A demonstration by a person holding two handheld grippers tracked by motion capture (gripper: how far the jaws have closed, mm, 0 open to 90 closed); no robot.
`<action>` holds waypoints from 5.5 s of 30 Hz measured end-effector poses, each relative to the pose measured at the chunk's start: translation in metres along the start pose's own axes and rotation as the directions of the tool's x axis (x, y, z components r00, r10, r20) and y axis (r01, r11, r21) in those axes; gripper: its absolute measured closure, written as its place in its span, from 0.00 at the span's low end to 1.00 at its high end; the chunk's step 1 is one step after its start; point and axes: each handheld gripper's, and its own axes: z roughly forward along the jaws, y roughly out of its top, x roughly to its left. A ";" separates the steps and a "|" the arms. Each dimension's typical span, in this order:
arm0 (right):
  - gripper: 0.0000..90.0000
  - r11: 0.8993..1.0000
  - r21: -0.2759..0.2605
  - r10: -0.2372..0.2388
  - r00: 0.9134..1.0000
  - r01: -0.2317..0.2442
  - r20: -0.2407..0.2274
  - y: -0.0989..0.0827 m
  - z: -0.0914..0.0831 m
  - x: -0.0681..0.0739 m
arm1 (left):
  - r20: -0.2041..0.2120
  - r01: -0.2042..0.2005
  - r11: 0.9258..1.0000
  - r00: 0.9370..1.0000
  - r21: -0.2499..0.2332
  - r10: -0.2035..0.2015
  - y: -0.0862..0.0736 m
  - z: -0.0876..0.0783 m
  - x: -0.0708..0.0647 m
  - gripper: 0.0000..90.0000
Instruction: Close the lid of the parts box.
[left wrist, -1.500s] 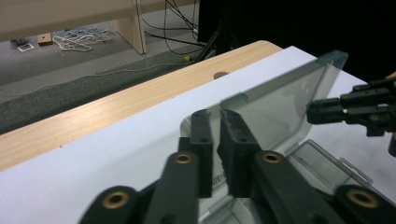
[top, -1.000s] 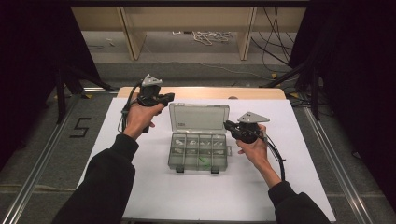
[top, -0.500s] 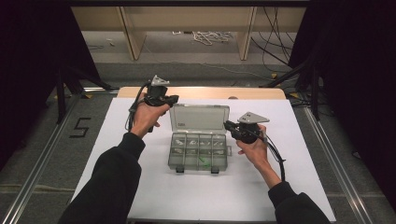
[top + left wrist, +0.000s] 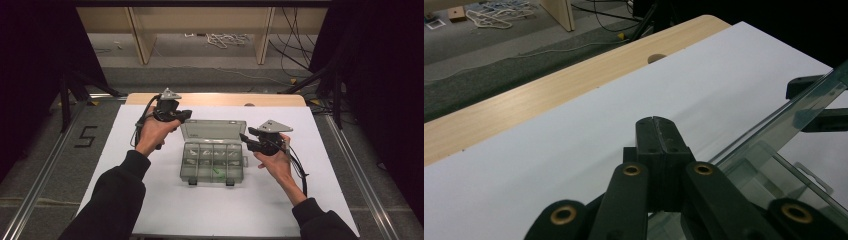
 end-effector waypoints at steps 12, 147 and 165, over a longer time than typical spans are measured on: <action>0.33 1.000 -0.016 -0.008 1.000 0.007 -0.026 0.008 -0.038 0.033 | 0.050 -0.023 1.000 0.999 0.001 0.023 -0.021 -0.011 -0.020 1.00; 0.47 0.987 0.154 -0.012 0.988 0.036 -0.154 -0.037 -0.051 0.059 | 0.143 -0.032 0.999 0.989 0.004 0.031 -0.141 -0.037 -0.052 0.85; 0.37 0.998 0.058 0.041 0.990 -0.034 -0.132 -0.031 -0.062 0.052 | 0.140 -0.011 0.997 0.990 -0.072 0.021 -0.135 -0.045 -0.050 0.67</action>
